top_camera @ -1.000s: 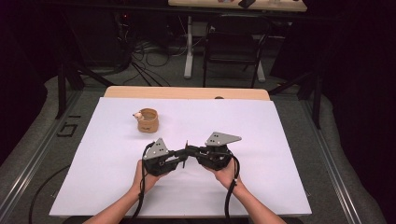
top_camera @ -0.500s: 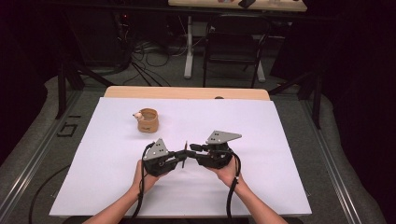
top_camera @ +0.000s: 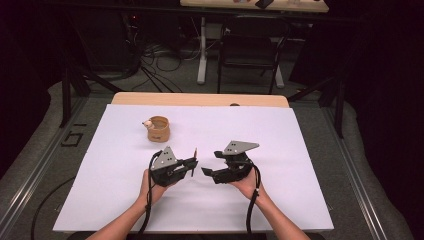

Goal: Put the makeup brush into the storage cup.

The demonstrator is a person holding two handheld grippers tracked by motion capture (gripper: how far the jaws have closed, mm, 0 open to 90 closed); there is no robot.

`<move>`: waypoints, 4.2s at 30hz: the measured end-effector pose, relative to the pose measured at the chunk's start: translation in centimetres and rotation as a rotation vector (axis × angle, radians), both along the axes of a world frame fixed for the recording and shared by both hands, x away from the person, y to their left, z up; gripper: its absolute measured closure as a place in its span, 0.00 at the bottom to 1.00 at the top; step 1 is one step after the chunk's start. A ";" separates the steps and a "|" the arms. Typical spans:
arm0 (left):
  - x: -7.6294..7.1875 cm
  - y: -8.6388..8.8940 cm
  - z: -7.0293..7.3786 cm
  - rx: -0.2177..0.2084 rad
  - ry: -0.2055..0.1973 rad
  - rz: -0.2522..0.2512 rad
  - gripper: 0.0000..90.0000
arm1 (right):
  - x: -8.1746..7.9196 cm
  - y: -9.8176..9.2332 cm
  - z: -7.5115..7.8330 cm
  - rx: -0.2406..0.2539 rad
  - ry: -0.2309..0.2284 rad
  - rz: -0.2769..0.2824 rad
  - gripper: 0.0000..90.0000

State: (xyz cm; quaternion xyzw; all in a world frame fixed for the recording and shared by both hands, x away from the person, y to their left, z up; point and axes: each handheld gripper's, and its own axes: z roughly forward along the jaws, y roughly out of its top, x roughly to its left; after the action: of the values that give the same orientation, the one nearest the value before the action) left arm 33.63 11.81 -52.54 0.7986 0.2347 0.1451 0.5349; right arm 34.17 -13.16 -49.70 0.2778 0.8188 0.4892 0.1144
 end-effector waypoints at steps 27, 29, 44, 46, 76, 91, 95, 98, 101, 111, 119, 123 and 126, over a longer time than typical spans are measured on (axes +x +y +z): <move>1.9 2.5 1.2 0.015 -0.069 0.079 0.92 | 0.0 -3.1 -0.4 0.018 -0.097 -0.088 0.00; 2.2 2.5 1.4 0.016 -0.075 0.078 0.92 | -0.1 -3.4 -0.4 0.031 -0.120 -0.092 0.00; 4.5 3.3 2.3 0.013 -0.092 0.125 0.92 | -0.4 -4.3 -0.6 0.050 -0.147 -0.112 0.00; 4.9 3.5 2.5 0.013 -0.092 0.131 0.92 | -0.4 -4.3 -0.7 0.047 -0.150 -0.110 0.00; 6.1 2.6 3.4 0.116 -0.110 0.157 0.92 | -1.0 -6.4 -0.4 0.163 -0.240 -0.109 0.00; 6.7 2.2 3.8 0.136 -0.140 0.160 0.92 | -0.9 -6.5 -1.7 0.158 -0.212 -0.174 0.00; 6.8 2.7 4.5 0.115 -0.161 0.179 0.92 | -0.7 -6.3 -2.1 0.149 -0.211 -0.157 0.00; 7.2 3.2 4.8 0.097 -0.149 0.196 0.92 | -0.5 -6.1 -2.2 0.142 -0.211 -0.159 0.00; 7.7 3.3 5.1 0.093 -0.141 0.205 0.92 | -0.5 -5.9 -2.3 0.136 -0.208 -0.141 0.00; 9.5 3.8 6.5 0.043 -0.138 0.224 0.92 | -0.6 -5.8 -2.4 0.132 -0.207 -0.131 0.00; 10.9 4.5 6.9 0.009 -0.135 0.235 0.92 | -0.7 -5.5 -2.4 0.113 -0.209 -0.122 0.00; 11.5 4.8 6.8 0.013 -0.128 0.243 0.92 | -0.8 -5.4 -2.4 0.102 -0.212 -0.114 0.00; 11.8 4.9 6.9 0.019 -0.131 0.249 0.92 | -0.8 -5.3 -2.4 0.098 -0.210 -0.113 0.00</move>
State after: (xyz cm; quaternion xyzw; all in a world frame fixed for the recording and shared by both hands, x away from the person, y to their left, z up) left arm 45.43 16.67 -45.60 0.7572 0.2951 0.2646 0.5192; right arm 33.36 -18.44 -52.11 0.2761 0.7606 0.5476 0.2131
